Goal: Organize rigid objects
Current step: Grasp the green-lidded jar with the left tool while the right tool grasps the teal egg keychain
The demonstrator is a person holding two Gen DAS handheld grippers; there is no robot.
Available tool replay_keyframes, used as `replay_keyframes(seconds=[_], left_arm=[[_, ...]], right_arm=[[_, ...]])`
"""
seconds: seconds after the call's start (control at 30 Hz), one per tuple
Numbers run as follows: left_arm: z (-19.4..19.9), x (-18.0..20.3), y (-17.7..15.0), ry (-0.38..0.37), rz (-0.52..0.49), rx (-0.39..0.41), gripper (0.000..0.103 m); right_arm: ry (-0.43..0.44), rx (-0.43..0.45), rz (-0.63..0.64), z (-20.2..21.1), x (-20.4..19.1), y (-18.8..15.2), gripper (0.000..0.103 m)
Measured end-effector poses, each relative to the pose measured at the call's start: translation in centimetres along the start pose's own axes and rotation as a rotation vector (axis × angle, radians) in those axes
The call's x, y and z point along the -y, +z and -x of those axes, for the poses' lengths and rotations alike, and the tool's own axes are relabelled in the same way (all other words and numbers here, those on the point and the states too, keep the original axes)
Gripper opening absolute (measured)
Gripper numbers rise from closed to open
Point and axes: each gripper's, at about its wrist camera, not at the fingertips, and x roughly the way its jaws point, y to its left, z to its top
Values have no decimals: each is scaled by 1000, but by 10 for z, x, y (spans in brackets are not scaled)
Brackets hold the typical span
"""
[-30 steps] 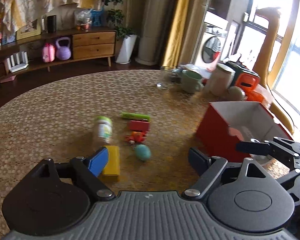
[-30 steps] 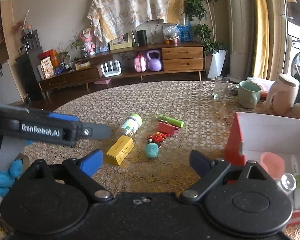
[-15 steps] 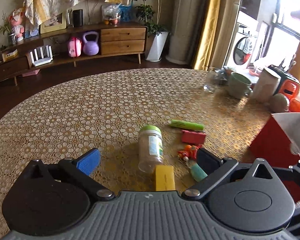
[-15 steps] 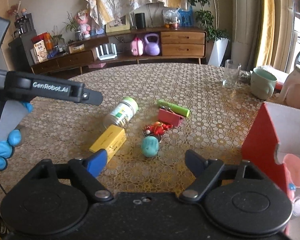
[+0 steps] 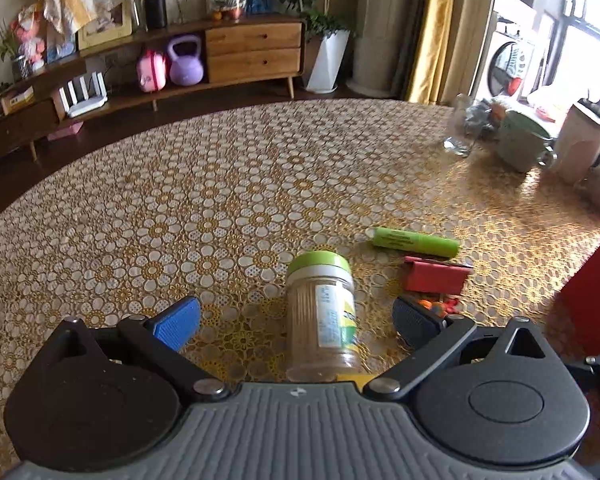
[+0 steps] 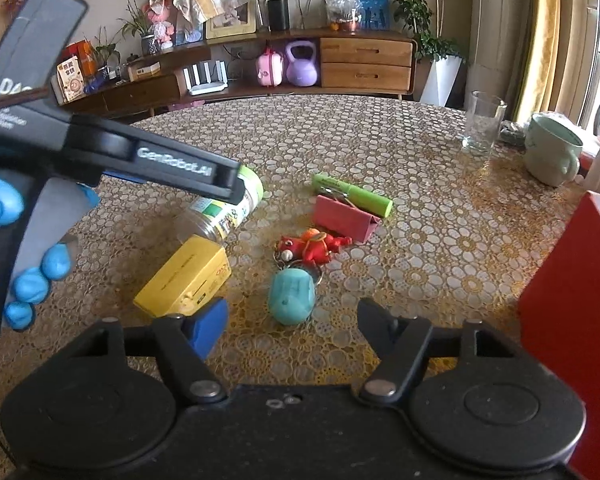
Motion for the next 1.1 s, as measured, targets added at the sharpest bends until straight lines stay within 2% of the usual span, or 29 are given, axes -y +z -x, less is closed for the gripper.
replay_keyframes(seconds=[0.13,0.47,0.57,0.63,0.73,0.87,0.9,1.1], left_arm=[[-14,-1,-1,-7,13,-24,103],[-35,0,0,-9,0,-45,101],[-39,3,1,-10,-14,-52,89],[-42,3,0,-16,-15,-62,74],[-42,3,-1,-14,-20,-66,63],[-40,5,-1,-19,-30,-58,51],[-39,6,-1,-18,-35,-57,44],[-34,6,0,12,-40,-62,44]], right_arm=[[-1,-16,3,-12,-1,2,59],[7,-34,-25,-30,0,4,42],[5,-32,-21,-32,-1,4,40],[5,-32,-18,-32,-1,5,34],[-3,-31,-20,-33,-1,5,30],[-11,-33,-20,-32,-2,5,29],[-17,-32,-14,-32,-2,4,29],[-22,-23,-12,-24,-4,5,29]])
